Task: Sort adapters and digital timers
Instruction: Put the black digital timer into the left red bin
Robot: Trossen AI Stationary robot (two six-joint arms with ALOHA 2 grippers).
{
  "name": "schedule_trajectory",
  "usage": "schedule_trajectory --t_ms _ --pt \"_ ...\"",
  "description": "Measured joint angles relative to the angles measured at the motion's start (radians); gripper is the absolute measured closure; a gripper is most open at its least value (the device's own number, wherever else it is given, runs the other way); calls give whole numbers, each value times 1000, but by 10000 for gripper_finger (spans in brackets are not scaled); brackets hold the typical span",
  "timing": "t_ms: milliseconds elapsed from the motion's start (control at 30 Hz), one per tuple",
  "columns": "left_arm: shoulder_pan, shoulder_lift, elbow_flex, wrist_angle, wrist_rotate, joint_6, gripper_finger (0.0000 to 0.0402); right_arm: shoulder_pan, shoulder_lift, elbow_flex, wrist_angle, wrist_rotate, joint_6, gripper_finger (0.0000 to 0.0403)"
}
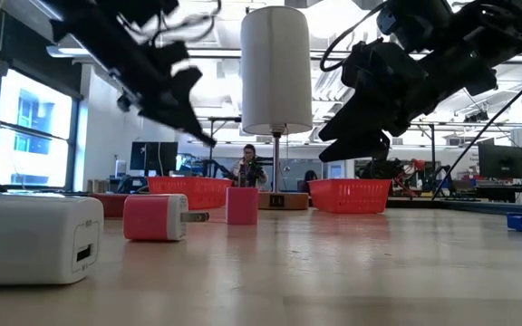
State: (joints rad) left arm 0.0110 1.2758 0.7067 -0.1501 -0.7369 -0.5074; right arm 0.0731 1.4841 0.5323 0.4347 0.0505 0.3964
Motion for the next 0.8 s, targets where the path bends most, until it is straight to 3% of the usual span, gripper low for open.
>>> schedule_trajectory --t_ms 267,633,800 --pt "224 37 0 -23 179 -97 239 6 0 0 -7 5 22 117" --pt "323 159 -1 75 186 -87 243 41 0 0 -13 55 -8 117" --pt "346 215 -1 149 203 -14 243 40 0 0 -14 55 -8 117"
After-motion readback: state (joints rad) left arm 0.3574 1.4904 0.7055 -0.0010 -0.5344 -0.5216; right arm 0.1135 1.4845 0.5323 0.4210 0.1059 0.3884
